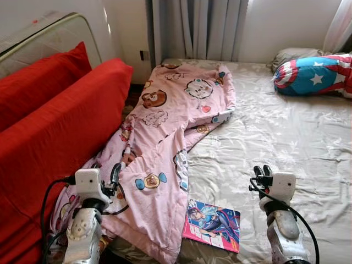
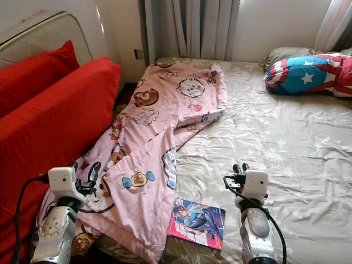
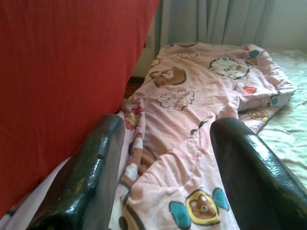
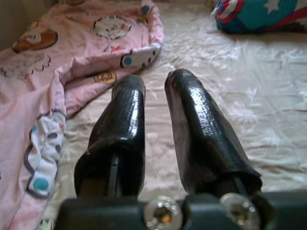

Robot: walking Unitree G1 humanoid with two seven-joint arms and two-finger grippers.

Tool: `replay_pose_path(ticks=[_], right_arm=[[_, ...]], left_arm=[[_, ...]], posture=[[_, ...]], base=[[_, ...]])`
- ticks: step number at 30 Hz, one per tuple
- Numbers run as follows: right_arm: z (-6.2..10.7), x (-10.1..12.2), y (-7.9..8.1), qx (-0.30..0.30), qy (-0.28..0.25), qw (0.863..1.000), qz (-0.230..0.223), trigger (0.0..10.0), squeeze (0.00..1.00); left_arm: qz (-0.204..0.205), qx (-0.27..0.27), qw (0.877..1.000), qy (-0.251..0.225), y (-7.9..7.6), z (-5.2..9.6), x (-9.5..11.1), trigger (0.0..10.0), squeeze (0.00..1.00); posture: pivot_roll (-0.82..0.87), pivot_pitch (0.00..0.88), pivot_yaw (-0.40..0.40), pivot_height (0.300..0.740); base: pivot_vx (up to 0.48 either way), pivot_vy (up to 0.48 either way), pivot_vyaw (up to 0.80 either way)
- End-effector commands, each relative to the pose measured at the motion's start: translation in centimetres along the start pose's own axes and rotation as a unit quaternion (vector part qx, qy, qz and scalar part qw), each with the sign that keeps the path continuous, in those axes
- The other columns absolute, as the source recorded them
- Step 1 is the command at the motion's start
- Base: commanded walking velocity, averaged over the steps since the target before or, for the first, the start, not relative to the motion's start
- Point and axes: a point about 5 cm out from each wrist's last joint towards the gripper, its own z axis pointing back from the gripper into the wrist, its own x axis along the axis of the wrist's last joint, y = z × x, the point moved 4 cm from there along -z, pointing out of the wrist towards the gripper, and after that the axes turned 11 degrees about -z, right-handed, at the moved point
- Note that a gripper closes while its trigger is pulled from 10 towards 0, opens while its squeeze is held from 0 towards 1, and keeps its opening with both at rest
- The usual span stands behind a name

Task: Clean up the room

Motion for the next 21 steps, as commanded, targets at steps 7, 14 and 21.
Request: replay_pose_path(ticks=[7, 14, 21], right_arm=[[0.8, -0.4, -0.5, -0.009, 0.004, 1.0, -0.005, 10.0, 0.0], [1.9, -1.4, 0.4, 0.016, 0.015, 1.0, -0.001, 10.0, 0.0], [2.7, -1.6, 0.7, 0.037, 0.021, 0.999, 0.016, 10.0, 0.0]], left_arm=[[-0.009, 0.006, 1.0, 0.011, 0.8, 1.3, -0.8, 10.0, 0.0], [-0.018, 0.018, 0.999, 0.029, 2.0, 3.0, -1.9, 10.0, 0.0], [-0.017, 0.01, 0.999, 0.035, 1.5, 4.0, -2.1, 10.0, 0.0]], posture=[[-0.06, 0.0, 0.004, 0.74], [-0.07, 0.0, 0.026, 0.74], [-0.06, 0.0, -0.002, 0.74]], base=[[0.0, 0.0, 0.0], [0.0, 0.0, 0.0], [0.0, 0.0, 0.0]])
